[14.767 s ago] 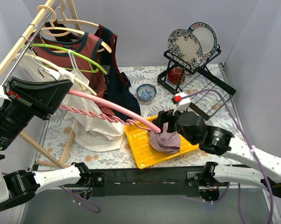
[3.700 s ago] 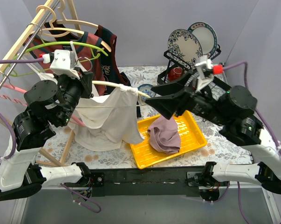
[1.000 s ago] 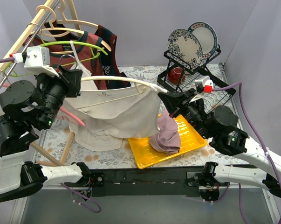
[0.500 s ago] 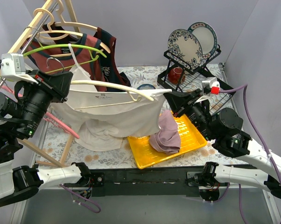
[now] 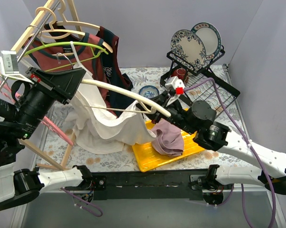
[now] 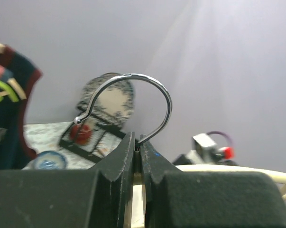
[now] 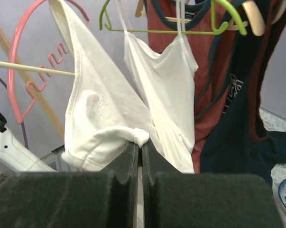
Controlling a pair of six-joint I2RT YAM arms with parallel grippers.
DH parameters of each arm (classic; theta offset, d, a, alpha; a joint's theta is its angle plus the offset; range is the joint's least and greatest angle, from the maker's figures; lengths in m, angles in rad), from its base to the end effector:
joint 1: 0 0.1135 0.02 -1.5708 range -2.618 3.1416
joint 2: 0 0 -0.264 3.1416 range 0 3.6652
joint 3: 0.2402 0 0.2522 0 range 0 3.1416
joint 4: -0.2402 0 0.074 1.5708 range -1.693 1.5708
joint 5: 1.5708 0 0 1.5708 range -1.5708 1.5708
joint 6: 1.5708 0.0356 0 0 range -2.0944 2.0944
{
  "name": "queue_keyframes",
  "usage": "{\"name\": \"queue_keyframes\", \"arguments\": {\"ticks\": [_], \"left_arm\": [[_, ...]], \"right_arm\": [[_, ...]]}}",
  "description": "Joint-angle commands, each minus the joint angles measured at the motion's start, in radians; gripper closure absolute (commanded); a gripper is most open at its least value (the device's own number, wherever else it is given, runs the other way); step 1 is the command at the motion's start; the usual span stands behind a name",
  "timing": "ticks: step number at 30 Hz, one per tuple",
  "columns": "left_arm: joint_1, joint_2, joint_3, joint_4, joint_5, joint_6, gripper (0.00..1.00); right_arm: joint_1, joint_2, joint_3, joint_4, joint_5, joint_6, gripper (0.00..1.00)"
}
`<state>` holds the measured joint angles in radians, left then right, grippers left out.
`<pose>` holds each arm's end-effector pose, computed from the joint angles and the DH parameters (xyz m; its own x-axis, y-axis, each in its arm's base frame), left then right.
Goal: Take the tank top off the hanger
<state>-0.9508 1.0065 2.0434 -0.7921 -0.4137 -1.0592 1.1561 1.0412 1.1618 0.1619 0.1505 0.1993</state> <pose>0.0437 -0.0366 0.6038 -0.3833 -0.8372 -0.3900 0.3767 0.2439 -0.8937 0.0965 0.2060 0.4608 -0.0576 0.3550 -0.9331 -0.8523 0.4691 0.2311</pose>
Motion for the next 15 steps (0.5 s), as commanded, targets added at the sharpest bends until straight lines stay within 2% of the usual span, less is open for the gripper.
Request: {"name": "queue_keyframes", "arguments": {"ticks": [1,7,15], "left_arm": [[0.0,-0.032,-0.021,0.171,0.211,-0.129,1.0],[0.001,-0.08,-0.064,0.287,0.337,-0.229,1.0],[0.001,-0.131,-0.088,0.266,0.3,-0.213,1.0]], "right_arm": [[0.001,0.025,0.082,0.133,-0.084,-0.031,0.99],[0.001,0.062,0.14,0.146,-0.075,-0.052,0.99],[-0.001,0.134,0.362,0.145,-0.077,-0.155,0.99]]}}
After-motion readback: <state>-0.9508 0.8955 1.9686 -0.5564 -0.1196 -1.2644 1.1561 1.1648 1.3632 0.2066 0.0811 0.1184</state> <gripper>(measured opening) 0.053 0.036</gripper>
